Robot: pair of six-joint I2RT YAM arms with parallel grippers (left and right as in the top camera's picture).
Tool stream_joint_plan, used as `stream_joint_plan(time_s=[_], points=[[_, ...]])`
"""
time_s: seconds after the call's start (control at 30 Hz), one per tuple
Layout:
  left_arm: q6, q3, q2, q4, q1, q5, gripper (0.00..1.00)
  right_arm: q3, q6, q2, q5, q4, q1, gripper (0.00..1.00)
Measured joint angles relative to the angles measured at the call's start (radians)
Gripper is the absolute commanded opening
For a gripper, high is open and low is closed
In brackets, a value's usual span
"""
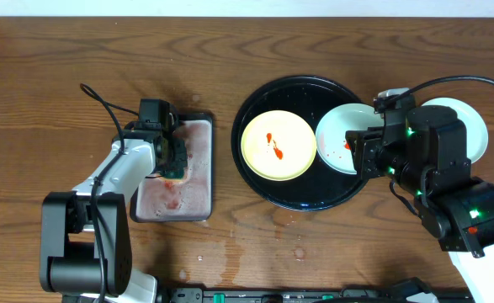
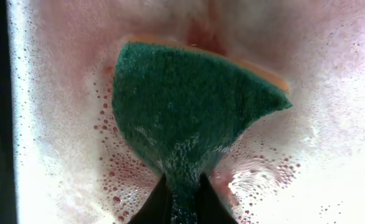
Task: Clean dirty plates on tray and stack at the side
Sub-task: 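Grasp and lift the green sponge from the small tray with left gripper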
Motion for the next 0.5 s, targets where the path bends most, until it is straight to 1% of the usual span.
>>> stream_joint_plan(time_s=[0.27, 0.5], points=[[0.000, 0.018, -0.024, -0.064, 0.000, 0.003, 0.07, 0.000, 0.000, 0.000, 0.000, 0.000, 0.000, 0.40], [-0.004, 0.017, -0.187, -0.122, 0.000, 0.004, 0.07, 0.000, 0.000, 0.000, 0.000, 0.001, 0.000, 0.40]])
